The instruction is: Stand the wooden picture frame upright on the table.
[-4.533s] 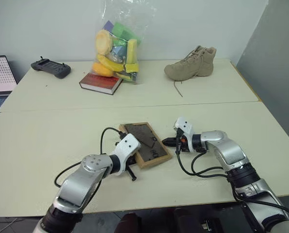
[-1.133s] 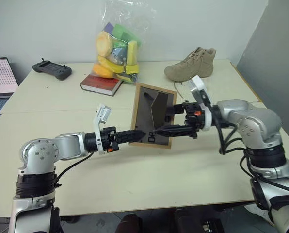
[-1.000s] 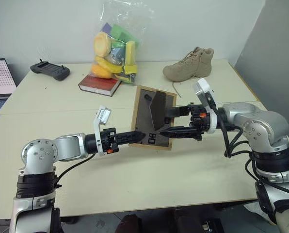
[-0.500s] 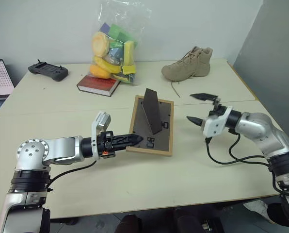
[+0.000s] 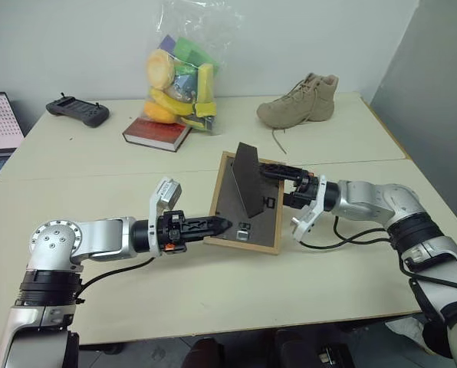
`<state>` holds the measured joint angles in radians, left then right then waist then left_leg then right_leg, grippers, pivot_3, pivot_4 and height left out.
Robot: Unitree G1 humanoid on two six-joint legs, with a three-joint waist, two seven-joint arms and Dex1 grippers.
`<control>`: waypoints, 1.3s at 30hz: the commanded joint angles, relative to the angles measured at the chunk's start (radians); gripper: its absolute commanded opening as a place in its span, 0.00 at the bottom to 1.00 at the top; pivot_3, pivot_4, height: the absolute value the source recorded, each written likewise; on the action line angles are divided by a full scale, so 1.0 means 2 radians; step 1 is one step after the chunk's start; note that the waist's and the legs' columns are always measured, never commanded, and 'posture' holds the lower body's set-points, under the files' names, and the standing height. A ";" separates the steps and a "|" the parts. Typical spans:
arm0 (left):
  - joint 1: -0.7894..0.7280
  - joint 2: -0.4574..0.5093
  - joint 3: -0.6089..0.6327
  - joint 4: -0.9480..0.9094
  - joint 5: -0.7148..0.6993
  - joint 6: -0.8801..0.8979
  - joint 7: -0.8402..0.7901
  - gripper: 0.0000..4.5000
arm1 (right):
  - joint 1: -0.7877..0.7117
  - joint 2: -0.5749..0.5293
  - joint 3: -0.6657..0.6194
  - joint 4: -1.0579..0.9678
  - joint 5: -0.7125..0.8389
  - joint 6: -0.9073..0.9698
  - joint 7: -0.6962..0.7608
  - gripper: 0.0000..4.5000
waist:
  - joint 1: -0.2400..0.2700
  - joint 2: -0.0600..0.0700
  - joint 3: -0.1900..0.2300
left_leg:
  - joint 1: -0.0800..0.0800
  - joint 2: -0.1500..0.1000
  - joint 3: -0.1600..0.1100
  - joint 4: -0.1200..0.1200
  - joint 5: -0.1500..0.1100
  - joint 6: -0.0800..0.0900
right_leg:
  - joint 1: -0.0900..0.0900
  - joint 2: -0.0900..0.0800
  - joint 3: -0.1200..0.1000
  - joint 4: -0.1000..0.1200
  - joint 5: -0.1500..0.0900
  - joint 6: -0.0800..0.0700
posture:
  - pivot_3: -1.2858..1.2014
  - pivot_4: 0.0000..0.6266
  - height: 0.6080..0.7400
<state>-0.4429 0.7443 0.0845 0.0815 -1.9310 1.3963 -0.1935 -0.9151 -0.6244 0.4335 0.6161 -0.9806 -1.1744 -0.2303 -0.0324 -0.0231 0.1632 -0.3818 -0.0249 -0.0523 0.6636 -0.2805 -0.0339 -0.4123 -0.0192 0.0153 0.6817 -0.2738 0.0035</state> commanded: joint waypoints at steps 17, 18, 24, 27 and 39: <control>0.019 0.069 0.089 -0.088 0.057 -0.122 0.046 0.84 | -0.012 0.057 0.001 0.080 0.422 0.087 0.322 0.29 | -0.002 -0.002 0.001 | 0.001 0.001 0.001 0.000 0.000 0.000 | 0.001 0.000 0.000 0.000 0.000 0.000 | 0.52 0.24 1.00; 0.023 0.076 0.101 -0.106 0.092 -0.140 0.052 0.90 | -0.004 0.076 -0.008 0.066 0.498 0.153 0.404 0.29 | -0.005 -0.003 0.001 | 0.001 0.001 0.001 0.000 0.000 0.001 | 0.001 0.000 0.000 0.000 0.000 0.000 | 0.52 0.24 1.00; 0.104 0.081 0.075 -0.306 0.324 -0.238 0.024 1.00 | -0.029 0.164 -0.096 0.062 0.688 0.517 0.596 0.29 | -0.004 -0.001 0.003 | 0.000 0.000 0.000 0.000 -0.001 0.001 | 0.002 -0.001 -0.001 -0.001 0.000 0.000 | 0.52 0.24 1.00; 0.144 0.067 0.059 -0.353 0.406 -0.277 0.017 1.00 | -0.060 0.189 -0.131 0.097 0.712 0.625 0.613 0.29 | 0.002 -0.001 0.004 | -0.001 0.000 -0.001 0.000 -0.001 0.001 | 0.000 -0.001 -0.002 -0.001 0.000 -0.001 | 0.52 0.24 1.00; 0.246 -0.001 0.055 -0.385 0.550 -0.350 -0.013 1.00 | -0.072 0.245 -0.185 0.271 0.640 0.596 0.587 0.29 | 0.002 -0.001 0.004 | -0.001 0.001 0.000 -0.001 -0.002 0.003 | 0.000 -0.001 -0.002 -0.001 0.001 -0.001 | 0.52 0.24 1.00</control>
<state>0.0426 0.7480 0.1749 -0.6612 -0.8556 0.7247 -0.1986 -1.0605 -0.1375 0.0923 1.1636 0.3217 0.0718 0.9588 -0.0279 -0.0253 0.1708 -0.3829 -0.0234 -0.0526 0.6622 -0.2846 -0.0275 -0.4119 -0.0208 0.0116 0.6812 -0.2722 0.0012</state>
